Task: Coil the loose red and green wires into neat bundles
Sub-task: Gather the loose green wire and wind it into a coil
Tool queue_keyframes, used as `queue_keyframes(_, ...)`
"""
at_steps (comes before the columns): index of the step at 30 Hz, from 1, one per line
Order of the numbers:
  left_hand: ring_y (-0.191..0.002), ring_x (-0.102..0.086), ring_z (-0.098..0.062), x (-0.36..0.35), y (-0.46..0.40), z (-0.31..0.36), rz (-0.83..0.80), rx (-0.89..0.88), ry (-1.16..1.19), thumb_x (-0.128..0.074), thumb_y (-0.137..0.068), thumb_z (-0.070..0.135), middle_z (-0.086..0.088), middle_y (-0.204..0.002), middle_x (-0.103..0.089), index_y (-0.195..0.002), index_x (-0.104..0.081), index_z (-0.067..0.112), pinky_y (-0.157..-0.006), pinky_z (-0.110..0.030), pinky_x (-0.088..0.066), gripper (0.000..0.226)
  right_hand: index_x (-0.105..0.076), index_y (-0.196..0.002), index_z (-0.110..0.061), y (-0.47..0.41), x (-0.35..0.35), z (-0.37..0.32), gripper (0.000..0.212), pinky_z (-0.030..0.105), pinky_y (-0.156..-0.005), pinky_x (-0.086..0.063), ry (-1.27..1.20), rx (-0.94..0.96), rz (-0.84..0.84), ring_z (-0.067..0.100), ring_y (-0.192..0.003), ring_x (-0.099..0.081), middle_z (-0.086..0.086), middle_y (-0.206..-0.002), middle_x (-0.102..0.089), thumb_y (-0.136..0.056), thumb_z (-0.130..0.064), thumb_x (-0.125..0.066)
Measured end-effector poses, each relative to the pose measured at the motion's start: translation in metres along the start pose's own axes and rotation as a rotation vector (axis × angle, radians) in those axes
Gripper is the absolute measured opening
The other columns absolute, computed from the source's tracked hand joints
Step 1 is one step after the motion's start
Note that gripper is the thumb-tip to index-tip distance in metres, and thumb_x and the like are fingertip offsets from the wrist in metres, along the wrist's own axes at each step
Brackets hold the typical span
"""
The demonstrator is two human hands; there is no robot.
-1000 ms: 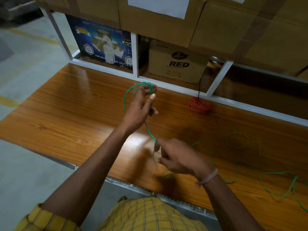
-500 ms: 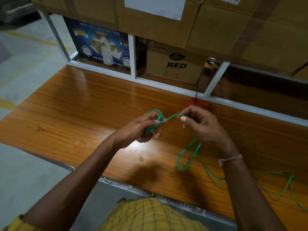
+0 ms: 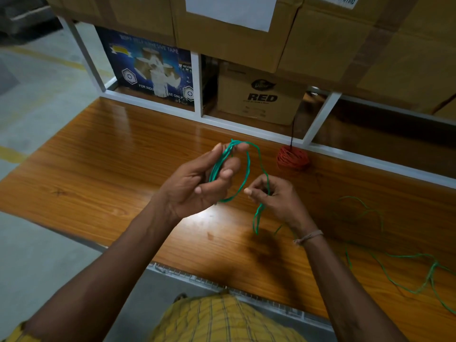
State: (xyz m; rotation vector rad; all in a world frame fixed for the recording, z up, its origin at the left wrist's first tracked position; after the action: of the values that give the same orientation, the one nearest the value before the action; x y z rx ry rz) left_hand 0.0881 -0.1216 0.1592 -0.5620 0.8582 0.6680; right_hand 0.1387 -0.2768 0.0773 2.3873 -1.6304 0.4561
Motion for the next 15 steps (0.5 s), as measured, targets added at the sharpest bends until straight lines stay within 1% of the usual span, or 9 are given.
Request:
queue_keyframes(3, -0.051, -0.047, -0.008, -0.002, -0.012, 0.005, 0.041, -0.095, -0.001, -0.032, -0.114, 0.029, -0.010, -0.110, -0.073, -0.148, -0.045, 0.009, -0.047, -0.017, -0.034, 0.041, -0.071, -0.080, -0.018, 0.005, -0.018, 0.003, 0.025, 0.032, -0.061, -0.044, 0.079, -0.015, 0.030, 0.007, -0.065, -0.055, 0.005, -0.070, -0.069, -0.084, -0.036, -0.088)
queue_keyframes(4, -0.055, -0.052, -0.008, 0.000, -0.015, 0.007, 0.089, -0.130, -0.033, -0.031, -0.115, 0.028, -0.012, -0.118, -0.074, -0.148, -0.045, 0.011, -0.048, -0.018, -0.037, 0.040, -0.071, -0.079, -0.019, 0.007, -0.025, 0.003, 0.026, 0.032, -0.059, -0.044, 0.113, -0.015, 0.035, 0.006, -0.062, -0.055, 0.006, -0.070, -0.070, -0.083, -0.037, -0.089)
queue_keyframes(6, -0.060, -0.056, -0.011, 0.007, -0.021, 0.011, 0.191, -0.191, -0.106, -0.029, -0.117, 0.026, -0.016, -0.134, -0.071, -0.149, -0.045, 0.014, -0.049, -0.018, -0.039, 0.037, -0.070, -0.079, -0.017, 0.013, -0.038, 0.000, 0.028, 0.026, -0.056, -0.043, 0.161, -0.007, 0.017, 0.001, -0.057, -0.054, 0.009, -0.069, -0.071, -0.081, -0.035, -0.091)
queue_keyframes(7, -0.063, -0.058, -0.012, 0.011, -0.023, 0.011, 0.231, -0.211, -0.138, -0.029, -0.118, 0.026, -0.018, -0.141, -0.068, -0.149, -0.043, 0.015, -0.051, -0.018, -0.041, 0.036, -0.070, -0.080, -0.017, 0.015, -0.044, -0.001, 0.028, 0.024, -0.056, -0.042, 0.186, -0.003, -0.005, 0.001, -0.056, -0.055, 0.008, -0.068, -0.070, -0.081, -0.035, -0.092)
queue_keyframes(9, -0.069, -0.061, -0.015, 0.018, -0.028, 0.011, 0.298, -0.240, -0.196, -0.030, -0.117, 0.027, -0.019, -0.148, -0.063, -0.148, -0.039, 0.018, -0.054, -0.019, -0.043, 0.033, -0.071, -0.085, -0.020, 0.019, -0.056, -0.002, 0.026, 0.028, -0.060, -0.048, 0.245, -0.017, -0.069, 0.003, -0.058, -0.060, 0.001, -0.067, -0.070, -0.081, -0.037, -0.091)
queue_keyframes(11, -0.071, -0.062, -0.016, 0.027, -0.029, 0.011, 0.363, -0.269, -0.272, -0.031, -0.117, 0.028, -0.018, -0.149, -0.064, -0.144, -0.038, 0.020, -0.057, -0.020, -0.044, 0.029, -0.072, -0.089, -0.022, 0.025, -0.065, -0.004, 0.024, 0.035, -0.071, -0.056, 0.329, -0.030, -0.165, 0.009, -0.068, -0.068, -0.003, -0.073, -0.072, -0.080, -0.038, -0.088)
queue_keyframes(13, -0.072, -0.065, -0.018, 0.038, -0.029, 0.013, 0.434, -0.304, -0.377, -0.032, -0.118, 0.029, -0.016, -0.148, -0.064, -0.143, -0.037, 0.021, -0.061, -0.021, -0.050, 0.027, -0.071, -0.089, -0.029, 0.031, -0.071, -0.010, 0.023, 0.036, -0.088, -0.057, 0.403, -0.024, -0.260, 0.014, -0.078, -0.071, -0.008, -0.078, -0.072, -0.076, -0.046, -0.080)
queue_keyframes(14, -0.072, -0.066, -0.019, 0.044, -0.028, 0.015, 0.471, -0.326, -0.458, -0.032, -0.118, 0.029, -0.015, -0.147, -0.065, -0.144, -0.037, 0.021, -0.064, -0.022, -0.053, 0.027, -0.070, -0.089, -0.031, 0.034, -0.073, -0.012, 0.021, 0.036, -0.104, -0.053, 0.411, -0.014, -0.281, 0.014, -0.080, -0.071, -0.009, -0.079, -0.071, -0.076, -0.045, -0.077)
queue_keyframes(15, -0.073, -0.069, -0.020, 0.049, -0.026, 0.019, 0.517, -0.347, -0.570, -0.033, -0.118, 0.029, -0.014, -0.146, -0.066, -0.145, -0.036, 0.020, -0.067, -0.024, -0.056, 0.029, -0.069, -0.090, -0.032, 0.036, -0.073, -0.016, 0.017, 0.037, -0.118, -0.042, 0.408, 0.011, -0.289, 0.012, -0.080, -0.071, -0.010, -0.080, -0.071, -0.077, -0.039, -0.077)
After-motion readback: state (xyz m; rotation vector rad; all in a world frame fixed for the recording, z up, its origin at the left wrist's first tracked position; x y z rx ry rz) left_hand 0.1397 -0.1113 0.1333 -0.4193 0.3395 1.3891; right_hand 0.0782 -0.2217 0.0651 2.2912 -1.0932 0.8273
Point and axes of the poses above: each hand's wrist, its own y-axis away from the middle knuckle, its own x-axis out of the back of the hand, z = x × y, the point moved 8 cm from there along -y, towards the middle knuckle
